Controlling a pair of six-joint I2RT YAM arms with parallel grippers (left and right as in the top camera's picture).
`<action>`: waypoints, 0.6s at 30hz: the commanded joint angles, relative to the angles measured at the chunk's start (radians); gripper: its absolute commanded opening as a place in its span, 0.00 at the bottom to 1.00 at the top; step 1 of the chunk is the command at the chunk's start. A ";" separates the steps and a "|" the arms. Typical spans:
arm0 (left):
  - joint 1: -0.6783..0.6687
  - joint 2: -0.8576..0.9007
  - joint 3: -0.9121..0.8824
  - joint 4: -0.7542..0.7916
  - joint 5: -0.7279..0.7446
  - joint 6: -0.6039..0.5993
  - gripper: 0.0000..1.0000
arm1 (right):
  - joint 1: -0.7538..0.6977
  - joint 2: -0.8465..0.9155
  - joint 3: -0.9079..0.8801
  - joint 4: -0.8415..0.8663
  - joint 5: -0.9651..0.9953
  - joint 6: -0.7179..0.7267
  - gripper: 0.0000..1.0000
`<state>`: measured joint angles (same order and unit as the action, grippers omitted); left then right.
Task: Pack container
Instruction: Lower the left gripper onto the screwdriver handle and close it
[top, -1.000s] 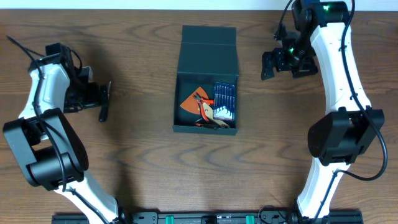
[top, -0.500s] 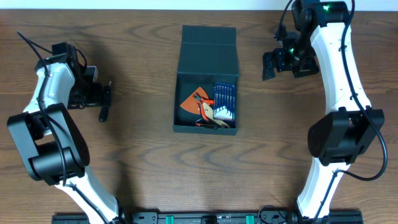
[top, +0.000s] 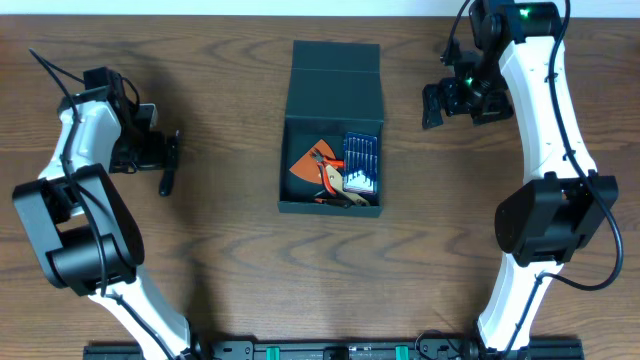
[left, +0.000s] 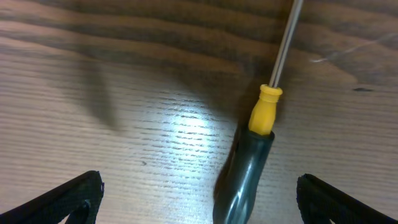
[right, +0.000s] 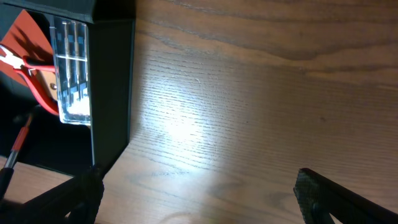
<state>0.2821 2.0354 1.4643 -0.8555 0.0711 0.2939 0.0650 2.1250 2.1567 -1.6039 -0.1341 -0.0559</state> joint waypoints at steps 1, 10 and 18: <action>-0.015 0.046 -0.001 0.000 -0.011 0.020 0.98 | 0.008 -0.012 -0.005 -0.001 0.012 -0.013 0.99; -0.032 0.062 -0.001 0.024 -0.011 0.019 0.98 | 0.008 -0.012 -0.005 -0.002 0.026 -0.013 0.99; -0.030 0.078 -0.001 0.023 -0.011 0.019 0.98 | 0.008 -0.012 -0.005 -0.005 0.026 -0.013 0.99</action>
<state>0.2497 2.0884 1.4643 -0.8295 0.0711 0.2966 0.0650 2.1250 2.1567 -1.6054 -0.1150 -0.0559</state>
